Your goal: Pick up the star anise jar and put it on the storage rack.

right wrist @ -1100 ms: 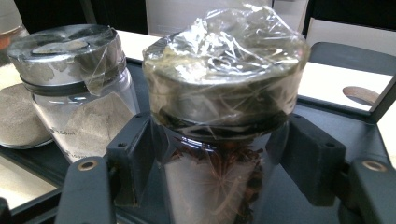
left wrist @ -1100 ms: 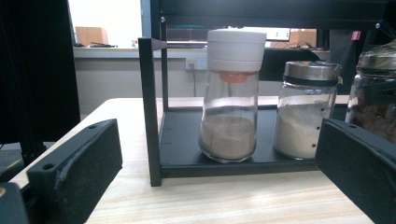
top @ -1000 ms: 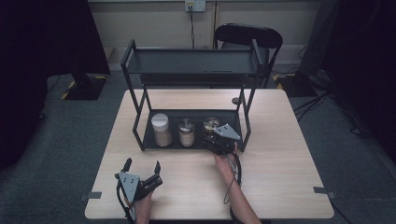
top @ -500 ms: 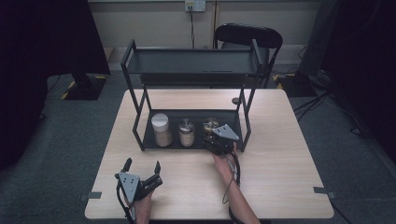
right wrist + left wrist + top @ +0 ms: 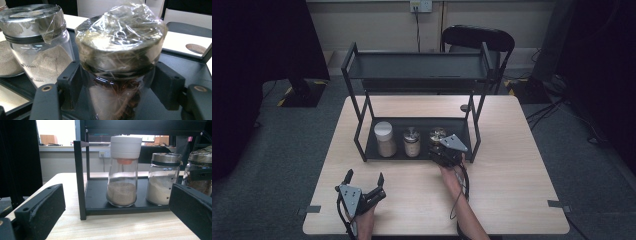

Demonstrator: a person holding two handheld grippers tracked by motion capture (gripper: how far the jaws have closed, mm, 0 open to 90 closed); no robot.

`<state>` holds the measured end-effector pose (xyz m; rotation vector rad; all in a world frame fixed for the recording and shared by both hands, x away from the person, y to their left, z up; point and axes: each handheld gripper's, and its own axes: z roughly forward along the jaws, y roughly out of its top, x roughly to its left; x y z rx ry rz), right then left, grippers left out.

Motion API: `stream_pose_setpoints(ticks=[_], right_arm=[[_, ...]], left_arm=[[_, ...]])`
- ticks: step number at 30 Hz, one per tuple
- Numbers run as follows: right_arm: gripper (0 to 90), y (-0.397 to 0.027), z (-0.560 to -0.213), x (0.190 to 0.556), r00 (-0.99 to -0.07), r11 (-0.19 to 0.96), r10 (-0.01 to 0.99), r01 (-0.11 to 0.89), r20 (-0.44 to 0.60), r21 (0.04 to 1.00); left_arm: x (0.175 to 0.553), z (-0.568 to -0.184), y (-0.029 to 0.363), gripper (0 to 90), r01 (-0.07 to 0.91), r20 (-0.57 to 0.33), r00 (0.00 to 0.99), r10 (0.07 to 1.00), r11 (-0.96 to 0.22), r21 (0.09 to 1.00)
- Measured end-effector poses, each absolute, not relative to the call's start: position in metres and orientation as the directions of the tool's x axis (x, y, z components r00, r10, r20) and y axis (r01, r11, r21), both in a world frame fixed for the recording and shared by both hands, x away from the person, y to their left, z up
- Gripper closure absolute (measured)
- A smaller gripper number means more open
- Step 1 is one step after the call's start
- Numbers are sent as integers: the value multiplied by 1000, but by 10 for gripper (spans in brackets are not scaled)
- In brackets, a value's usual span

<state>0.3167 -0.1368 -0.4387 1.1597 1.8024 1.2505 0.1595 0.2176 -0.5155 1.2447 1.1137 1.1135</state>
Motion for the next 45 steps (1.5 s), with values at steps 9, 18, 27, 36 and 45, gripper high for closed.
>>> stream_pose_setpoints(ticks=[9,18,27,36,45], right_arm=[[310,-137,-436,318,-401,158,916,309,-22,938],[309,-136,-436,318,-398,157,917,311,-21,938],[309,-136,-436,318,-399,157,917,311,-22,937],[309,-136,-436,319,-400,160,916,312,-23,937],[308,-136,-433,320,-400,165,916,319,-25,933]], left_arm=[[160,-515,218,1,-13,-12,124,992,14,1000],[160,-515,217,1,-11,-13,123,992,14,1000],[160,-515,218,1,-12,-14,124,992,15,1000],[160,-515,218,1,-13,-14,123,992,15,1000],[160,-515,218,1,-13,-15,123,992,17,1000]])
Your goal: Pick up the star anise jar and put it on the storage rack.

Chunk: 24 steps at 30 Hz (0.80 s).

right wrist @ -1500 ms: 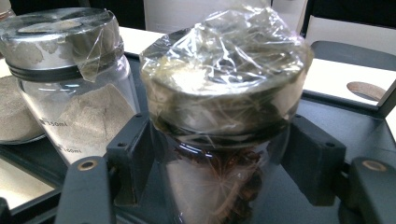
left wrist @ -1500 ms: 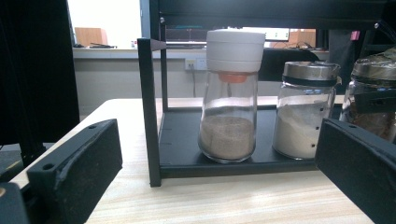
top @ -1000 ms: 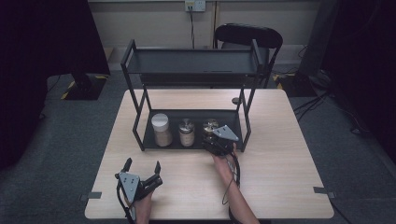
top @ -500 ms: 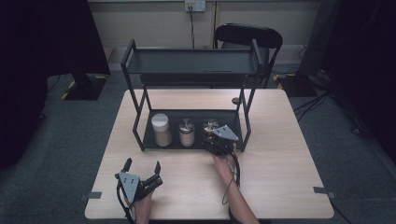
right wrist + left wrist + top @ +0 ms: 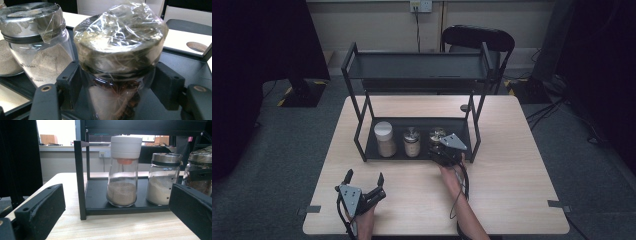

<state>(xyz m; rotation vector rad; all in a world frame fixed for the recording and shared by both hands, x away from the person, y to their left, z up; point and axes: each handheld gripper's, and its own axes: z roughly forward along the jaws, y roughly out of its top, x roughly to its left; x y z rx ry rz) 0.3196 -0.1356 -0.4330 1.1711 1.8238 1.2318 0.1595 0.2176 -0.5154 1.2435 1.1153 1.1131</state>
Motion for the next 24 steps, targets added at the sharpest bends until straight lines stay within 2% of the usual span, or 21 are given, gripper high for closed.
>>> stream_pose_setpoints(ticks=[24], right_arm=[[288,-137,-432,321,-405,163,914,323,-19,932]], left_arm=[[159,-516,218,1,-14,-14,124,992,16,1000]])
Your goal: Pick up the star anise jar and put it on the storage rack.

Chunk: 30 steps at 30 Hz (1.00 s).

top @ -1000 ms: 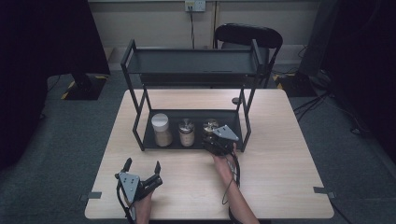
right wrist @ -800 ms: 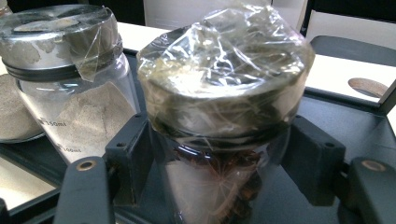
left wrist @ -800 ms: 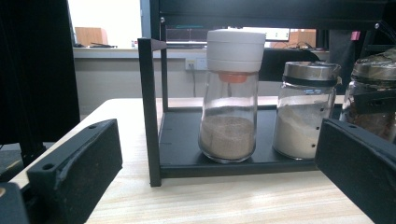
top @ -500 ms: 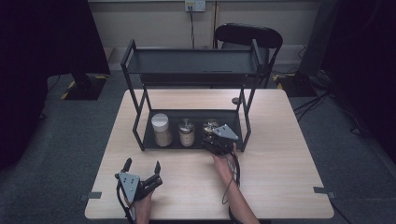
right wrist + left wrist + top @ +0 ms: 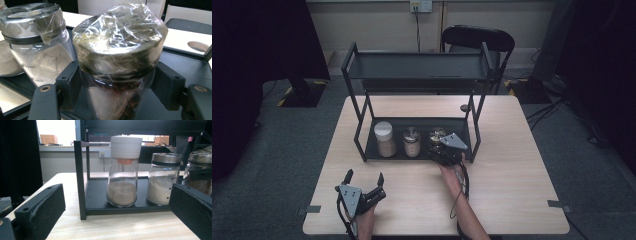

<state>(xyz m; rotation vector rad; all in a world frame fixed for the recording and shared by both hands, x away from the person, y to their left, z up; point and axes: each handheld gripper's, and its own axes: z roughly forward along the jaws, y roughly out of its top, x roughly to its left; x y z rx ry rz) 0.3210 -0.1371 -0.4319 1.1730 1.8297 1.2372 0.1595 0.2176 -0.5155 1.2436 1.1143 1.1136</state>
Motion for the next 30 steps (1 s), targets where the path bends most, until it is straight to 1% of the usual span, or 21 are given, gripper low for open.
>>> stream_pose_setpoints(ticks=[6,8,14,17,21,26,30], right_arm=[[207,-134,-431,319,-397,169,917,308,-35,936],[142,-133,-432,320,-392,167,919,303,-37,938],[26,-130,-440,317,-373,154,927,268,-45,951],[11,-131,-441,316,-368,144,929,261,-40,955],[20,-133,-441,316,-373,137,927,263,-31,955],[0,-131,-443,314,-361,144,932,254,-44,956],[0,-132,-445,313,-354,130,935,258,-32,957]], left_arm=[[159,-516,218,1,-14,-13,124,992,15,1000],[159,-515,218,1,-13,-14,124,992,15,1000],[159,-515,218,1,-13,-13,124,992,15,1000],[160,-515,218,1,-13,-14,124,992,16,1000],[160,-515,218,1,-13,-14,124,992,15,1000],[159,-515,218,1,-13,-14,124,992,15,1000],[159,-515,218,1,-13,-13,124,992,15,1000]])
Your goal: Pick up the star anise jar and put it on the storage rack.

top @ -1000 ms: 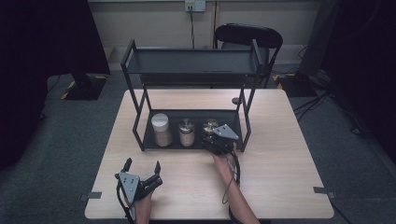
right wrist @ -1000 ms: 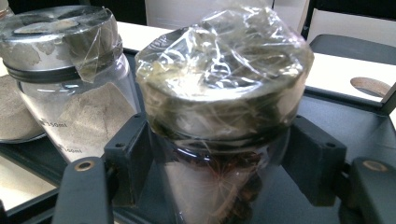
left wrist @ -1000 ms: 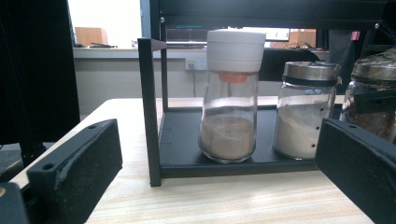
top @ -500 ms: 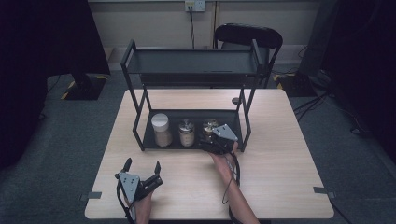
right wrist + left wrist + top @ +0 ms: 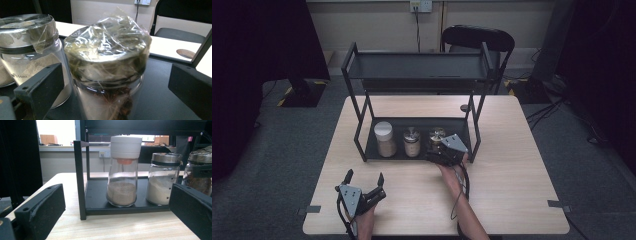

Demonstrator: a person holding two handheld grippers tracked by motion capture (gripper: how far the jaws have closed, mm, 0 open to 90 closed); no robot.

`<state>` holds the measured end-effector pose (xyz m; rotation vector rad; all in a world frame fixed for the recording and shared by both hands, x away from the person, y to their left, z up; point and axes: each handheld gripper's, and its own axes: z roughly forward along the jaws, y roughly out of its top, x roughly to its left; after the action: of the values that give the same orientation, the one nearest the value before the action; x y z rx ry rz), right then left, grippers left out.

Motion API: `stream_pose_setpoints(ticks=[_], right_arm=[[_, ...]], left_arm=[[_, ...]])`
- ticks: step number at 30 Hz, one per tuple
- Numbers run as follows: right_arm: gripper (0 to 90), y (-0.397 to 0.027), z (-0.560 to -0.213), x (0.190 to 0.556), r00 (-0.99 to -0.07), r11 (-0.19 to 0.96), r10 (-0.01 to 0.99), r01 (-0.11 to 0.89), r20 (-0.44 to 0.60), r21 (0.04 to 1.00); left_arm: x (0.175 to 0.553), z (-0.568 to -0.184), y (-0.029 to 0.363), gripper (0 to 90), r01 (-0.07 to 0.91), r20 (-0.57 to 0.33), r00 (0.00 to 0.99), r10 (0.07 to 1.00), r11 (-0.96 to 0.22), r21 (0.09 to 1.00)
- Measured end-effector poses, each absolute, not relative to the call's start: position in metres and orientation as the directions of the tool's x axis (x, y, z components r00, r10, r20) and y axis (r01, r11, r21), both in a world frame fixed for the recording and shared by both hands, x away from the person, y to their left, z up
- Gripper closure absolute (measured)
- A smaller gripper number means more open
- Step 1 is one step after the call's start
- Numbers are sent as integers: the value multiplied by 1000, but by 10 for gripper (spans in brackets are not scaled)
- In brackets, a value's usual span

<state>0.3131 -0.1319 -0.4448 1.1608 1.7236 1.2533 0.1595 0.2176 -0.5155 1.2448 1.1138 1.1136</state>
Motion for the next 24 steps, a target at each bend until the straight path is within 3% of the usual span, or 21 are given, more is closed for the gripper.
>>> stream_pose_setpoints(ticks=[24], right_arm=[[0,-136,-448,308,-346,118,938,247,-26,962]], left_arm=[[159,-516,217,1,-15,-13,124,992,15,1000]])
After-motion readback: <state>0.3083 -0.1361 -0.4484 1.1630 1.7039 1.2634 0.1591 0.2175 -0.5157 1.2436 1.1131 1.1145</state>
